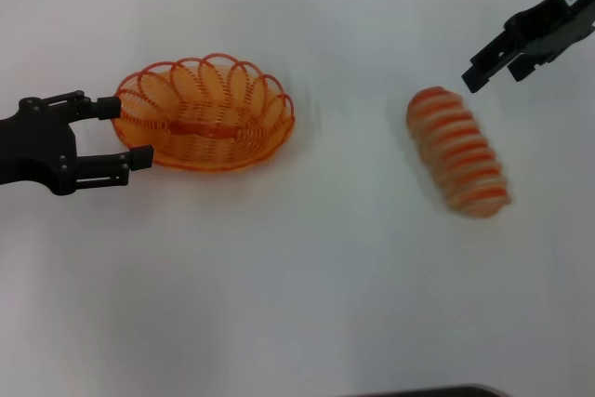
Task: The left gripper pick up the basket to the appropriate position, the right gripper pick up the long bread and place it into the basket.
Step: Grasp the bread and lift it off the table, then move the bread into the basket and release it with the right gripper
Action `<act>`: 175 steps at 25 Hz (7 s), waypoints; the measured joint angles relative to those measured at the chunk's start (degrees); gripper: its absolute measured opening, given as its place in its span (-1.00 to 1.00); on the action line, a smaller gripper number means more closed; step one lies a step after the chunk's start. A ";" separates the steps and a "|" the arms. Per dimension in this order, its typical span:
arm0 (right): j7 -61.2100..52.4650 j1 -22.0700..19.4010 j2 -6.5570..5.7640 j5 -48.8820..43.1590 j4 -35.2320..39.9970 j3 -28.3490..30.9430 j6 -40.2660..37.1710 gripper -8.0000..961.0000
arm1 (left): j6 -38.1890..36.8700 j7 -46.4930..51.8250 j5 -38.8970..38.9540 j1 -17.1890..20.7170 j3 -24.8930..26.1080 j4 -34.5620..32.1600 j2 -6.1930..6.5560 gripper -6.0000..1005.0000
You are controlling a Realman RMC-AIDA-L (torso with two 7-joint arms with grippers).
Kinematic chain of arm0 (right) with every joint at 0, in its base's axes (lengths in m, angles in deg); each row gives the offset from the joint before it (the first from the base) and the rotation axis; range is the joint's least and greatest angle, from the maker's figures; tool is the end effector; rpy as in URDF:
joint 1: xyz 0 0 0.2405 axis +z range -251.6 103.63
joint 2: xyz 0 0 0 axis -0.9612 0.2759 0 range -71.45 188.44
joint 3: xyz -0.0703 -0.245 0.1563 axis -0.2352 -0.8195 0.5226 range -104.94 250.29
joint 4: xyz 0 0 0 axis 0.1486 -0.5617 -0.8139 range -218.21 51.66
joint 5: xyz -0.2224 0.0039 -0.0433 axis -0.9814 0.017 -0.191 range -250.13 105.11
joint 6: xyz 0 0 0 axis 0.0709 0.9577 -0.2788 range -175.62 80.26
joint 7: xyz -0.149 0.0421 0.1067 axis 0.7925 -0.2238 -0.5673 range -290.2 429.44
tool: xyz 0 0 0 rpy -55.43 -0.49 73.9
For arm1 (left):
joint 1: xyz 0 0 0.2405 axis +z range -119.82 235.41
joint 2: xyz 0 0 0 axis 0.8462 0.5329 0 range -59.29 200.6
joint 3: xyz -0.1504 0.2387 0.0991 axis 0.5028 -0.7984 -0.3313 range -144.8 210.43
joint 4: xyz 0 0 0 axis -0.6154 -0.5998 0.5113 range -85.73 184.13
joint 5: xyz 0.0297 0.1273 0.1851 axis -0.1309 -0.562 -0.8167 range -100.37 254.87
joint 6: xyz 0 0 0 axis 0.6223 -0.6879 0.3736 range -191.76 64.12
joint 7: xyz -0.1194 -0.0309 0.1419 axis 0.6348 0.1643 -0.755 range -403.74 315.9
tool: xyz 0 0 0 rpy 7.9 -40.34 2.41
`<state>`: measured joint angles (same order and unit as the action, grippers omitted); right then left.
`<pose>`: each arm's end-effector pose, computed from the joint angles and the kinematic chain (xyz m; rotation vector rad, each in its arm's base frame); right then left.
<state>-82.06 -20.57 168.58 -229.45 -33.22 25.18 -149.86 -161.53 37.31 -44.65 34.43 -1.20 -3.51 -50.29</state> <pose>0.2414 0.4499 0.0242 -2.3756 1.5992 -0.4426 -0.3165 0.3408 -0.0206 -2.7158 -0.5978 -0.5607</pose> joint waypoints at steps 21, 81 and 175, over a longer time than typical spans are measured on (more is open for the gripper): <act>-2.16 2.26 4.01 -2.38 -6.23 -9.43 7.07 0.74 | 0.05 0.15 0.00 -0.46 0.00 0.06 0.01 0.68; -0.37 2.80 6.24 -6.72 -11.04 -10.66 10.23 0.11 | 0.06 0.15 -0.63 0.13 0.06 0.15 -0.09 0.68; 49.54 16.44 9.45 20.55 -13.34 -19.91 22.24 -0.65 | -4.60 0.88 -5.09 0.60 -1.82 -0.38 0.45 0.68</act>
<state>-32.52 -4.14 178.03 -208.90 -46.55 5.27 -127.62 -166.13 38.19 -49.74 35.03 -3.01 -3.89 -49.84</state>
